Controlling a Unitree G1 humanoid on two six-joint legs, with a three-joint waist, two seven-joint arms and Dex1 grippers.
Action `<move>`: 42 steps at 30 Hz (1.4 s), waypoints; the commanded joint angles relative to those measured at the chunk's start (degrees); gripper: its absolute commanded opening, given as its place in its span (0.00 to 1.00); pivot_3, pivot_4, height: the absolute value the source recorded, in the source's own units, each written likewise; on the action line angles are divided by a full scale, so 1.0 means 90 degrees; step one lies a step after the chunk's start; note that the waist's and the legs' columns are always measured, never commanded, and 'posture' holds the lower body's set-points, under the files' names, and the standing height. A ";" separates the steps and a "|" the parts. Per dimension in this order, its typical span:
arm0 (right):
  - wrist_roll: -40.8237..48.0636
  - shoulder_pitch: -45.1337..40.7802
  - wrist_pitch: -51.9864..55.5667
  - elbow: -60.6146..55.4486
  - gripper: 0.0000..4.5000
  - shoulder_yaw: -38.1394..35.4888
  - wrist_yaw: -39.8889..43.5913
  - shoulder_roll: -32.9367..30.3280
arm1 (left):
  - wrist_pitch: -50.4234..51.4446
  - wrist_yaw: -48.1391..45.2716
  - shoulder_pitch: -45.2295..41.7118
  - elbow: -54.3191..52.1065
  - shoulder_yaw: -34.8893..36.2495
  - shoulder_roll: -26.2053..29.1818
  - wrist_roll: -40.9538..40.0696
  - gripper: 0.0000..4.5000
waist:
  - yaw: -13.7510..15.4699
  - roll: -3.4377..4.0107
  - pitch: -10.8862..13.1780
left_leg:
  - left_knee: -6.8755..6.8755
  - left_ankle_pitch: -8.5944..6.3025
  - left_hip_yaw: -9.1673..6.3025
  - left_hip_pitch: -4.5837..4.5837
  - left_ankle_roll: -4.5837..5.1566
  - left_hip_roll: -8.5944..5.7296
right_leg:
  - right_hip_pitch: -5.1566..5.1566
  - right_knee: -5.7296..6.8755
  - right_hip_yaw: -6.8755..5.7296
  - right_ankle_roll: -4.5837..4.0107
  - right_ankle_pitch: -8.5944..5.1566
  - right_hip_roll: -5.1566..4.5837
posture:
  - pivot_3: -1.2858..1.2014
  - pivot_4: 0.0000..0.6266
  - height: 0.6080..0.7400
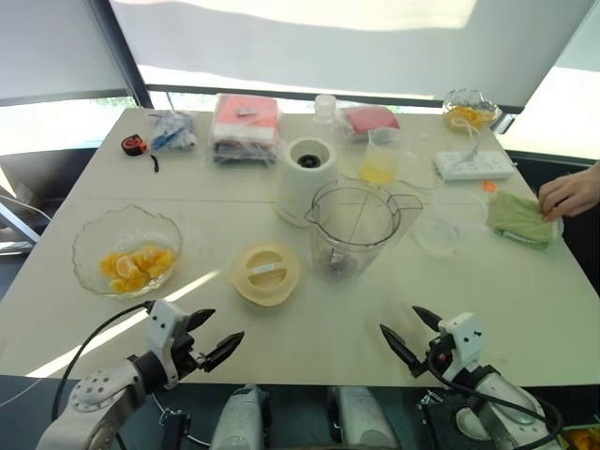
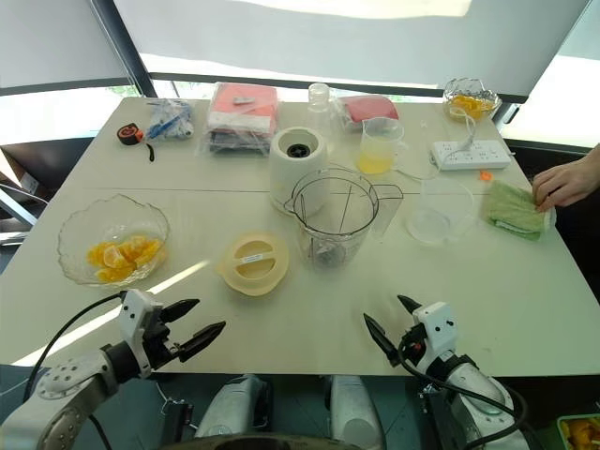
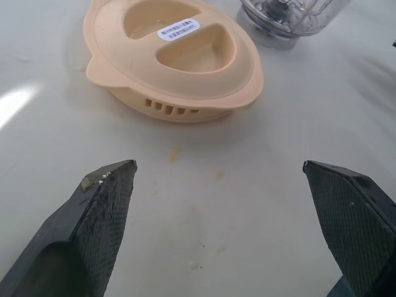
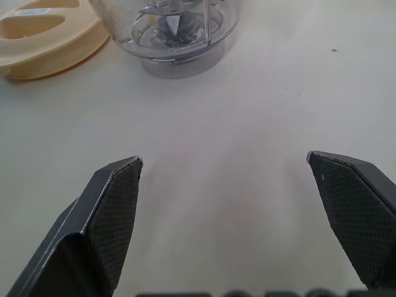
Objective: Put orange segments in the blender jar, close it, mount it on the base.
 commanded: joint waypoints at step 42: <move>0.0876 -0.0839 0.1381 -0.1892 1.00 0.0086 0.1433 -0.1699 | 0.0759 0.1029 -0.1081 -0.0535 0.0350 -0.0295 -0.0444 1.00 | 0.0133 -0.0010 0.0000 | 0.0056 0.0000 -0.0002 0.0001 0.0001 0.0005 | 0.0018 0.0034 0.0003 0.0003 0.0002 0.0022 | 0.52 0.24 1.00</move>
